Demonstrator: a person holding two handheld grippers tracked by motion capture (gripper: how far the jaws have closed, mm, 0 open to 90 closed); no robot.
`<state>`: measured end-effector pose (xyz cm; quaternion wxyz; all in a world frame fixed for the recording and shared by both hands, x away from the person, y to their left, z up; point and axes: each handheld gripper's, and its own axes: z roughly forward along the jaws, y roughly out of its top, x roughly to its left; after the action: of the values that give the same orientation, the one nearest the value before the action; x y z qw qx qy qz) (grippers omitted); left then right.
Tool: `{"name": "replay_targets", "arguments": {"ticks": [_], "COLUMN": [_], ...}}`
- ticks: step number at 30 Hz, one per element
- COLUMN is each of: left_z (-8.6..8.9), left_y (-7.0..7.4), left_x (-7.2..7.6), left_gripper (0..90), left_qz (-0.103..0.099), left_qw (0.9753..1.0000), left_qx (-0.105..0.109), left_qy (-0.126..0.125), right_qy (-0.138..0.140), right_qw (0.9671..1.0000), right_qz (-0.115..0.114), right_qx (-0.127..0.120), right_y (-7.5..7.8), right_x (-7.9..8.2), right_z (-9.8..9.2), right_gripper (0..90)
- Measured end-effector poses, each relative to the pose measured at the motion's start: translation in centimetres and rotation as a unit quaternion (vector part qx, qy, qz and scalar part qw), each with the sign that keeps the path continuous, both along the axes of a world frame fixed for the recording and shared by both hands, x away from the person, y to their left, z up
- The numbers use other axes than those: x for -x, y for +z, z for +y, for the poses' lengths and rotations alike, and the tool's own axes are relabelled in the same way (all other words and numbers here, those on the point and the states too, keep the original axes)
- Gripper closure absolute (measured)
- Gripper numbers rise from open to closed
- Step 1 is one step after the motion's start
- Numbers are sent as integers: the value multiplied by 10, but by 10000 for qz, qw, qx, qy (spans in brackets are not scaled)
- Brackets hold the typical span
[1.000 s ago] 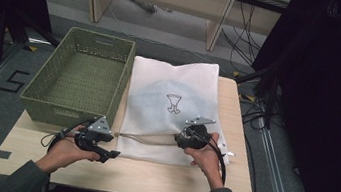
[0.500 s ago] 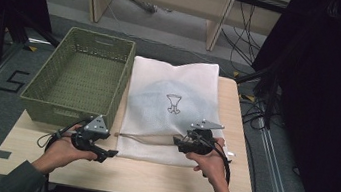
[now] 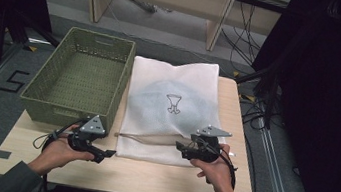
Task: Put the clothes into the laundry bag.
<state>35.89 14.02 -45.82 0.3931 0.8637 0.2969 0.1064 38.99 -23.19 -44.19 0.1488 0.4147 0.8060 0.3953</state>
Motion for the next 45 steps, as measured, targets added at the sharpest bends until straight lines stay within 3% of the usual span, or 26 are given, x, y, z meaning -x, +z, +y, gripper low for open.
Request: {"name": "replay_targets", "arguments": {"ticks": [2,11,13,16,17,18,20,26,33,35,36,38,41,43,44,45], "left_z": [1,2,1,-1,-3,-3,-6,-12,-15,-16,-16,-17,-18,-18,-18,-18], "left_y": [0,-2,-3,-6,-6,-7,-9,-10,-9,-9,-8,-8,-8,-9,-9,-9], "left_x": [0,3,5,9,11,12,14,22,26,26,26,26,26,26,26,26], "left_gripper": [275,268,263,254,250,248,243,227,224,224,224,224,224,224,225,225], "left_qz": [6,3,20,60,65,68,89,64,-21,28,-26,-34,-51,-5,-4,-5], "left_qw": [10000,10000,10000,9999,9999,9999,9998,9996,9994,9995,9993,9993,9992,9994,9994,9994], "left_qx": [-4,7,40,35,14,2,-3,-98,-160,-89,-160,-170,-192,-162,-139,-143], "left_qy": [15,-44,-55,-124,-121,-147,-185,-276,-317,-296,-339,-328,-342,-302,-311,-306], "right_qy": [96,-39,21,46,47,-46,76,90,105,125,22,50,15,25,75,74], "right_qw": [9999,10000,10000,10000,10000,9998,10000,9996,9994,9995,9990,9993,9987,9988,9994,9993], "right_qz": [-75,65,-21,63,25,194,43,255,302,292,457,363,515,485,302,334], "right_qx": [51,-57,13,-61,17,-73,-1,-111,87,86,0,82,67,91,140,142], "right_y": [-1,0,-1,-6,-7,-7,-8,-10,-14,-15,-14,-15,-15,-15,-17,-17], "right_x": [0,15,16,23,25,29,30,42,52,53,56,57,60,59,57,58], "right_z": [-4,-6,-8,-8,-8,-6,-8,-6,-12,-13,-11,-12,-11,-11,-12,-12], "right_gripper": [324,310,308,306,305,304,301,295,288,287,286,283,282,281,281,281]}}
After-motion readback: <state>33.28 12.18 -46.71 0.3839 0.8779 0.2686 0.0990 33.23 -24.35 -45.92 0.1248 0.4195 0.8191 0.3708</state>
